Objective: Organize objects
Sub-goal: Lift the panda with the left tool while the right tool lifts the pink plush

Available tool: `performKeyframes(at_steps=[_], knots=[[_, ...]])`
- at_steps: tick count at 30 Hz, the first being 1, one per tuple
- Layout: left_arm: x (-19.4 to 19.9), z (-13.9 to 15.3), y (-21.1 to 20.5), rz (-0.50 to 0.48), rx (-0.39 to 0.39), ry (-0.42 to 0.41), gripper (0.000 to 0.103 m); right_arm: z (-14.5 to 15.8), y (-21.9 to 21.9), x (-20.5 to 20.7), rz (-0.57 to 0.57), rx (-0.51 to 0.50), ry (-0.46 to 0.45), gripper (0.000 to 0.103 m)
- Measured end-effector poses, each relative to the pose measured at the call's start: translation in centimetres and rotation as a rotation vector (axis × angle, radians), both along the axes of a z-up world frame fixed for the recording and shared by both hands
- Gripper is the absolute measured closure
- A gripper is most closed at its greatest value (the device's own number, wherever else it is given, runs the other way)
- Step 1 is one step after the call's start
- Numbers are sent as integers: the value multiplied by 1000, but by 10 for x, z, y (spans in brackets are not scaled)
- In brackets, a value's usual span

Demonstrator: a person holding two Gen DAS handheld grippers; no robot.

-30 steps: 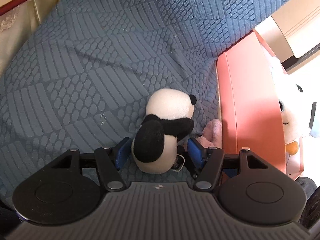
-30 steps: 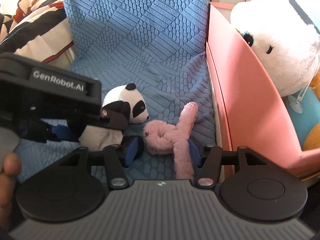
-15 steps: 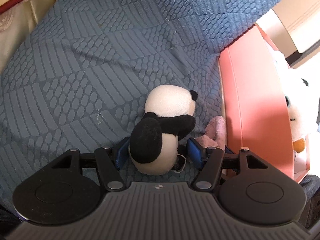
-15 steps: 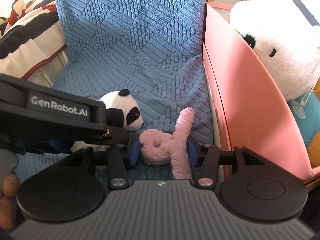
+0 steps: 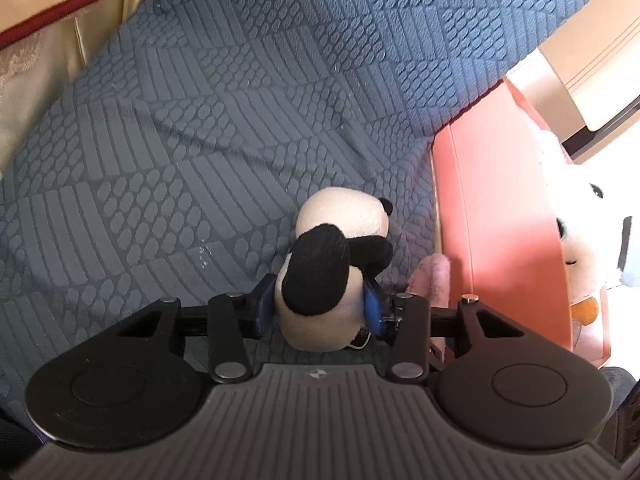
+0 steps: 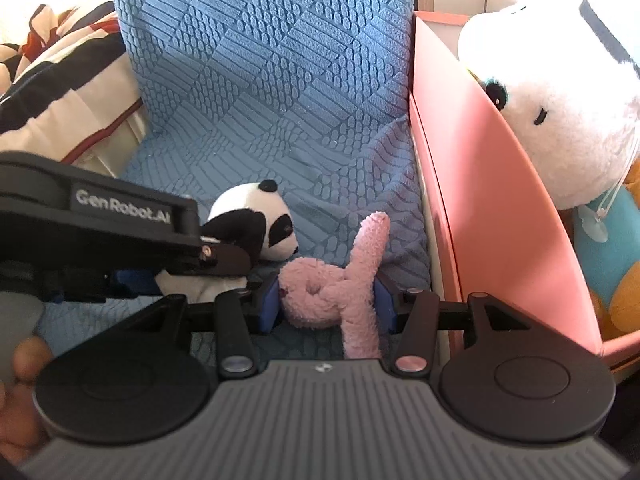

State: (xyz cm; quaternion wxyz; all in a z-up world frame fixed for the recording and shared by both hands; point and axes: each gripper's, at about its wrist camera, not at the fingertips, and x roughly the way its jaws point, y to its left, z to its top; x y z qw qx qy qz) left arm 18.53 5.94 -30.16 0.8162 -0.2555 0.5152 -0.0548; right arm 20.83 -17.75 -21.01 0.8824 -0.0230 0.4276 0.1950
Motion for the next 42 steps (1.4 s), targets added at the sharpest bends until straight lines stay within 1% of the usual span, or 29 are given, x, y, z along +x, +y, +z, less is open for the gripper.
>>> performKeyframes(at_steps=[16,21,25,28,31,33,38,42], knots=[[-12,15,9,13,-10,-50,53,23,-1,-13,25,23,-18,51],[-17,23,15,35,-22,-63,53,34,-3,-12,38,38,0,51],[-19,34,21,50,-52,-85,53,47,-5,-10,54,35,-5,51],[-24,46,22,55,-52,-111,53,59,-8,-7,70,34,-3,51],[-30,56,21,59,-73,-121,53,70,-14,-6,82,36,3,51],[-33,64,17,51,-64,-133,53,77,-18,-5,91,40,12,51],[-33,82,4,22,-50,-154,53,99,-29,-3,107,49,1,51],[-33,104,-7,-14,-25,-192,53,120,-40,2,115,69,-20,51]])
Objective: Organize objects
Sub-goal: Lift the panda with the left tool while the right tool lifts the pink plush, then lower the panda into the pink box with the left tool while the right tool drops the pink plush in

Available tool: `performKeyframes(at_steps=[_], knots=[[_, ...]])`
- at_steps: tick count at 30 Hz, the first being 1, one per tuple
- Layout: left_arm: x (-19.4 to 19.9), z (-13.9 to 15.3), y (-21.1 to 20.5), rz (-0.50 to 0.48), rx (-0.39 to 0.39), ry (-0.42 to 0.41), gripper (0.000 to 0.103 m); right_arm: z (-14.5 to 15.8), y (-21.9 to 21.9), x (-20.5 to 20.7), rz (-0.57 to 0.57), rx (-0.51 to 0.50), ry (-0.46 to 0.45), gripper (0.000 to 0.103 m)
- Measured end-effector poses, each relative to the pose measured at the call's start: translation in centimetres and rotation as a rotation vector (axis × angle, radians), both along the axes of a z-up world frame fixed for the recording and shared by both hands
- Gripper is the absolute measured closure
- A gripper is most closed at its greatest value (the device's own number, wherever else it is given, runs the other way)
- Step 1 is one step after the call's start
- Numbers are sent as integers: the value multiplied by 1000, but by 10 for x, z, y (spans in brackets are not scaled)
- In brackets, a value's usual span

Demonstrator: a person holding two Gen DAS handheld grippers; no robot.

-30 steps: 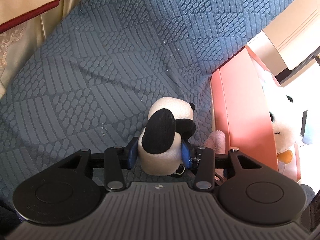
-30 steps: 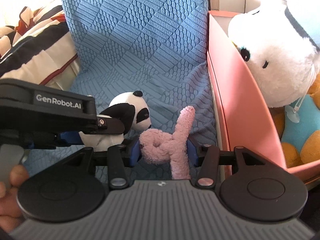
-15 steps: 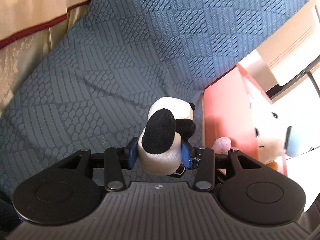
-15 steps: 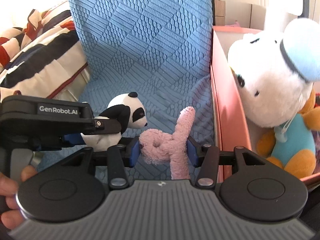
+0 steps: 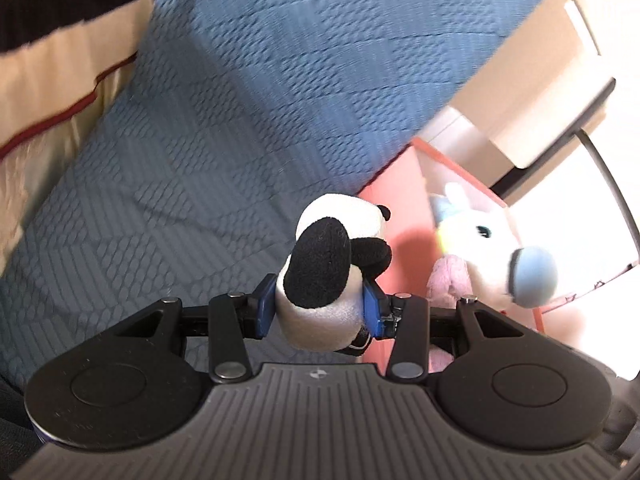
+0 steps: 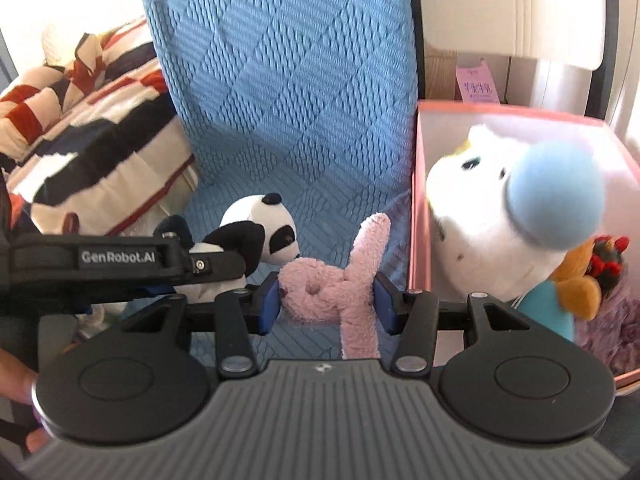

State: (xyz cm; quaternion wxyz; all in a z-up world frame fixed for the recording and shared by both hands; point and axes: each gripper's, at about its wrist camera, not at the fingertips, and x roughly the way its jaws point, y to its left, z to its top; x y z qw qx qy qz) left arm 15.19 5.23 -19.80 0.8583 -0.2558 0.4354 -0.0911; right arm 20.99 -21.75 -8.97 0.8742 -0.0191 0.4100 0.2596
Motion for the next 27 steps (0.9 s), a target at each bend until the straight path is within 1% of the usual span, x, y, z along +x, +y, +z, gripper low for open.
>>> performKeyframes(at_steps=[7,13,16,19,23,27], knots=[[7,43,-14,-36,-17,-40,53,39,-22,9,-1,29,-51,51],[17,78,-32,-74,-7,-80,53,66,-43,20,-5,61,-57,51],[20,96,-45,-93,-24,-99,53,80,-54,26,-2,77,-60,51],[24,113,-62,-120,-31,-122,53,93,-70,35,-10,96,-49,51],[30,131,-90,-142,-20,-152,53,107,-91,41,-32,68,-87,51],[33,144,-124,-190,-26,-159,53,113,-121,46,-86,65,-95,51]])
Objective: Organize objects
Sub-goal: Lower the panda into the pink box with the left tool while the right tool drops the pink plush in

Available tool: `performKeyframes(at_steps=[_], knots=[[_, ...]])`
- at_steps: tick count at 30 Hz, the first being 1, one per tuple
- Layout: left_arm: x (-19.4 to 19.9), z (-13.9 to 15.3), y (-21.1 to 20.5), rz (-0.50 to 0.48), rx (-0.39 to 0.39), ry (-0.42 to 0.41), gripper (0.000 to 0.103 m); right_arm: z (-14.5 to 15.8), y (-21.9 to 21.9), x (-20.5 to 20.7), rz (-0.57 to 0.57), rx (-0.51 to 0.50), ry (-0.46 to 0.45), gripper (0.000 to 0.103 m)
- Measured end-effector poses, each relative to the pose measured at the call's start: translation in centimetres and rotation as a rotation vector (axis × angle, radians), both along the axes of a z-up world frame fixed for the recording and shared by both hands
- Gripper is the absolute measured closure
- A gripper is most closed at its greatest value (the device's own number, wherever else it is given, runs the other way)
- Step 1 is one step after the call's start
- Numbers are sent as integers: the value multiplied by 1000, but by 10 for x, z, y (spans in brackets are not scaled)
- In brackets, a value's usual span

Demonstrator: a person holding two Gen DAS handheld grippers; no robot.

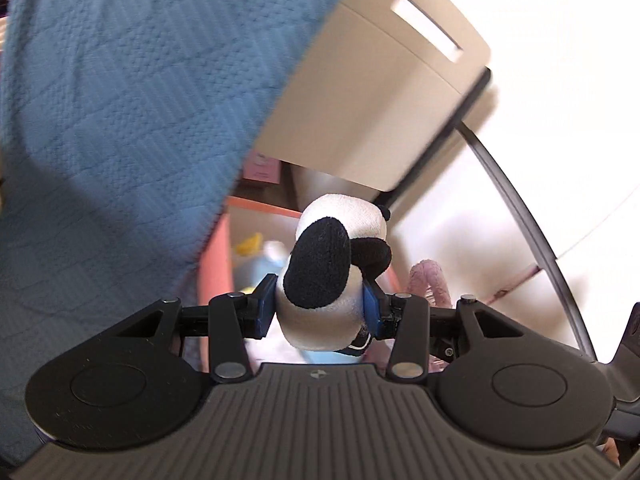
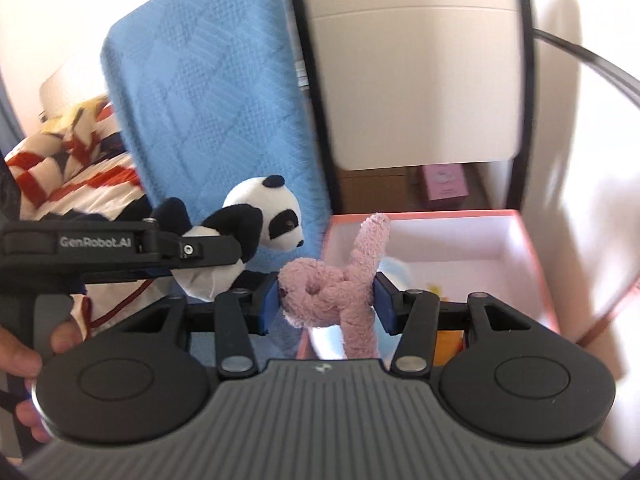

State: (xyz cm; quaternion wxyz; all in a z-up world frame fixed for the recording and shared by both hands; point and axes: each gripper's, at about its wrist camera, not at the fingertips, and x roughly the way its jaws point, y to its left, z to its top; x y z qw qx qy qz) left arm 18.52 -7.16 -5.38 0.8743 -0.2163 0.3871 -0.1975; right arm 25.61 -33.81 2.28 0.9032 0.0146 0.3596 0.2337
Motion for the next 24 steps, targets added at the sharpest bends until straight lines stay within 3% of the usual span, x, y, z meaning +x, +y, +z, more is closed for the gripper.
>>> performKeyframes(at_steps=[8,15,24], knots=[[2,-1,-67,-110,35,10,53,-9,-63,8,-144,-6,0,51],[9,-28,-120,-198,93,39,53,-36,-98,12,-213,-17,32,51],[28,-63,-157,-258,150,90,53,-81,-121,30,-262,-8,102,51]])
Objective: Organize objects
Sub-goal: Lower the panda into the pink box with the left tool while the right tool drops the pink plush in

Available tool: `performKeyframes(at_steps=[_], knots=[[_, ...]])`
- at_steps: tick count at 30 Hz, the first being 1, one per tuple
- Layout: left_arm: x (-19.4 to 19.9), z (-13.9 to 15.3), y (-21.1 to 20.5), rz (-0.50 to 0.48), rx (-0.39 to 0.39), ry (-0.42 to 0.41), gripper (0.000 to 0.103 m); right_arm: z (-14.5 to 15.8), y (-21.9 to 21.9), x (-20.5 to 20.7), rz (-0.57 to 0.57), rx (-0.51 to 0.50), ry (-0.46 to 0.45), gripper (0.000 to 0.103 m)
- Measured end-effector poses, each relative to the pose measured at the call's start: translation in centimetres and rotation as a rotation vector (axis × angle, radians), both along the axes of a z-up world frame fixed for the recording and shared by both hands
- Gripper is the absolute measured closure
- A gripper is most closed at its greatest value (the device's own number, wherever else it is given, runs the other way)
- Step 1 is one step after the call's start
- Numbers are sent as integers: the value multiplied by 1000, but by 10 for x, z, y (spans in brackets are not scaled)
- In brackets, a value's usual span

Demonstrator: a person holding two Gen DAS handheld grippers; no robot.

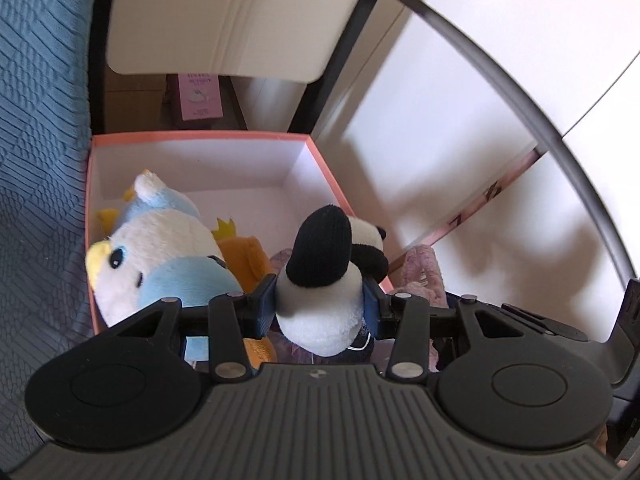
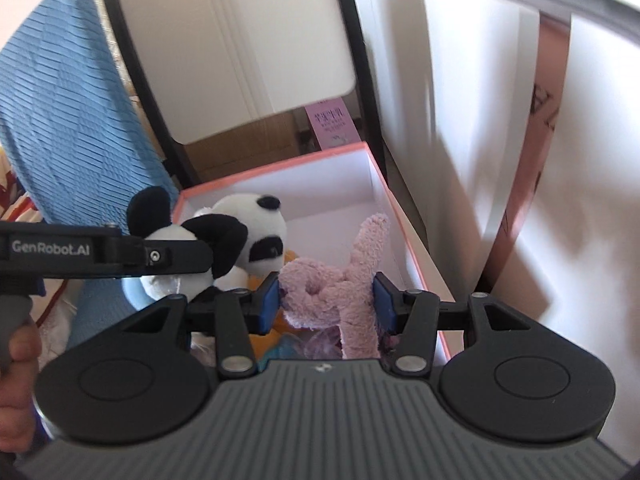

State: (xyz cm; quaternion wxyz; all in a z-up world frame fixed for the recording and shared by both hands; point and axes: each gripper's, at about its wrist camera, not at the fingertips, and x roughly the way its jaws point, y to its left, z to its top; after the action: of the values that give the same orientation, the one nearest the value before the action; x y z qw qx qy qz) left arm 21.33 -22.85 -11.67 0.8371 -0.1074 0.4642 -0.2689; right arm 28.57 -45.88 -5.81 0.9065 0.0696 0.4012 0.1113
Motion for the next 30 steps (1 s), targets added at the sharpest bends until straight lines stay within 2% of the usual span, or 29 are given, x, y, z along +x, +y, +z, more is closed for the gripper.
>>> performKeyframes(at_steps=[6,12,13,14,16,18,24,30], knots=[[10,-18,-11,-8,19,29,53,-21,-2,15,-11,-18,28,51],[15,-21,-18,-22,24,32,53,-31,-4,25,-28,-15,55,51],[16,-20,-19,-30,21,30,53,-31,-5,27,-35,-11,61,48],[16,-19,-19,-32,22,29,52,-30,-6,27,-45,-8,65,45],[17,-15,-21,-47,29,28,40,-26,-8,29,-52,-5,61,45],[16,-9,-21,-42,27,21,35,-19,-8,28,-59,-15,53,45],[9,29,-15,-51,22,-32,32,24,-6,19,-60,-23,-15,45],[-12,71,7,-64,11,-90,30,76,-3,-1,-52,19,-78,45]])
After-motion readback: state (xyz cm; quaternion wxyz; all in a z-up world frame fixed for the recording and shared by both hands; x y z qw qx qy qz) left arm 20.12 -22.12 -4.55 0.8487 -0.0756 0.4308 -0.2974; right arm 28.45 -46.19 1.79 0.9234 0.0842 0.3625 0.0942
